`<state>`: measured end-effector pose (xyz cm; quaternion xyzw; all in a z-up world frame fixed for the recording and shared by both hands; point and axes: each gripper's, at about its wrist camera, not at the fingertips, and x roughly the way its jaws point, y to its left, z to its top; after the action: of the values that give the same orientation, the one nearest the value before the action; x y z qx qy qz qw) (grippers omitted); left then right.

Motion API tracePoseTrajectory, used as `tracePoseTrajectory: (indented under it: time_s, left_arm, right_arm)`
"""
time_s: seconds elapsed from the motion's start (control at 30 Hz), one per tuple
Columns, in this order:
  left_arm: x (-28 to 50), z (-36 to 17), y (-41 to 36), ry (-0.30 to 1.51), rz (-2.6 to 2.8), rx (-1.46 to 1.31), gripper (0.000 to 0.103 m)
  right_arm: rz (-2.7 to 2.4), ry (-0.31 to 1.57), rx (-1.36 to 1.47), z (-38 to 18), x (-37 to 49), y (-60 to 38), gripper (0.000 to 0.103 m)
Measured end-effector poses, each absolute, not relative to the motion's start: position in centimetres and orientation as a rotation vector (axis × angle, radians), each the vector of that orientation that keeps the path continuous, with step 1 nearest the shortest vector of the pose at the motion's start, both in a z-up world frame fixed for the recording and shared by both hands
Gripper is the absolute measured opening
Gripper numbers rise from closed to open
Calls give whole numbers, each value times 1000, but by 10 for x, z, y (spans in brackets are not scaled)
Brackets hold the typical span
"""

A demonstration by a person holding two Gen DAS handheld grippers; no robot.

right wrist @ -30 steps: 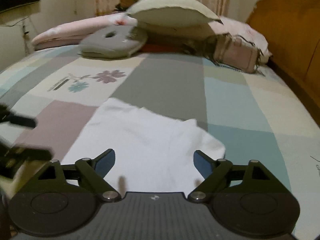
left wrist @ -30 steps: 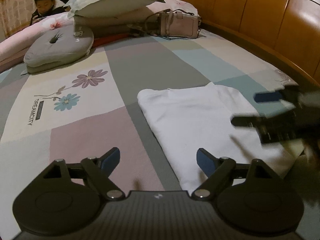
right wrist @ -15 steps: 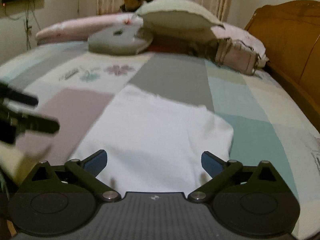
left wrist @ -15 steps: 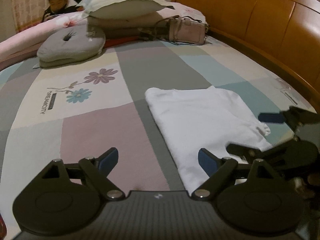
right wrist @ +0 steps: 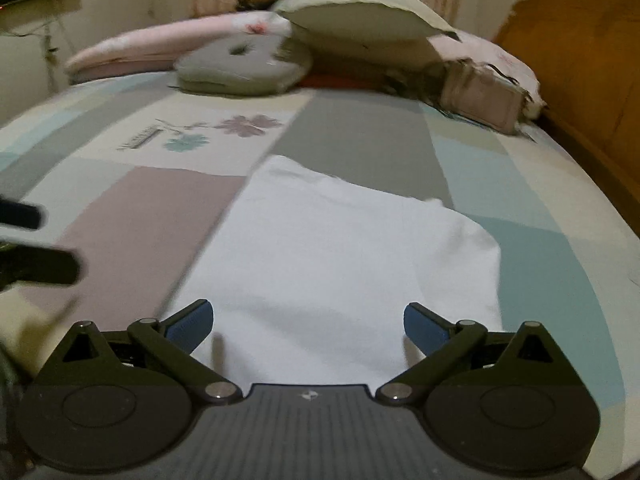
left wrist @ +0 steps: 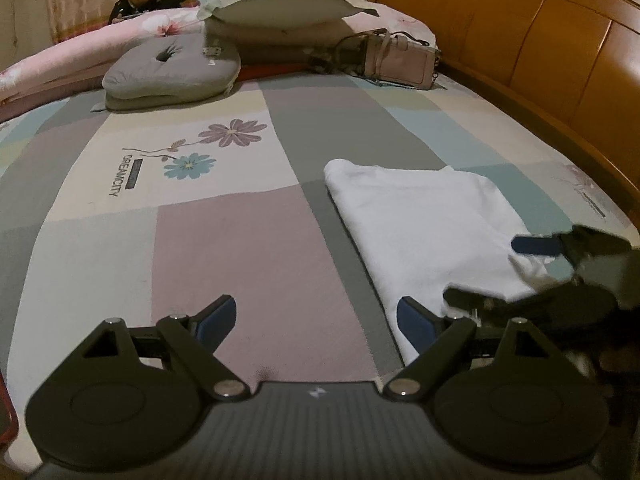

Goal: Fold clothes

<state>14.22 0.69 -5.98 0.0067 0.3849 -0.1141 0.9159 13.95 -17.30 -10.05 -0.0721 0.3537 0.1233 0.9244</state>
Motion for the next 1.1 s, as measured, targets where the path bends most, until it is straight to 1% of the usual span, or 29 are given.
tracePoseTrajectory:
  time_s: [0.2,0.3,0.43,0.6,0.67,0.73,0.87,1.03,1.1]
  left_arm:
    - [138,-60,6,793,-247,18,89]
    - [139,-62,4,798,-252,15,90]
    - [140,-64,3,804,-259,12,90]
    - [140,-67,1,816,-266,13,90]
    - [142,-68,0,822,-265,12,90]
    - [145,-69,-2,829,-265,8,90]
    - [148,-67,-9,829,-293,-2,90]
    - [150,-67,-12,829,-322,-10,90]
    - [154,-68,-10,827,-319,-23,90]
  right_arm:
    - [283,817,-243,-125,115,-160,103]
    - [314,857,-209,-119,105,-169,103]
    - [330,809,-183,-108,96,-179,103]
    - [293,888,-104,-122,99,-203,103]
    - [317,858,-39,-112,95,-215,103]
    - [349,787,32,-98,96,-223,103]
    - [357,727,98,-91,115,-231,103]
    - [316,827,187,-120,131,-256,103]
    - [335,812,244,-116,123,-270,103]
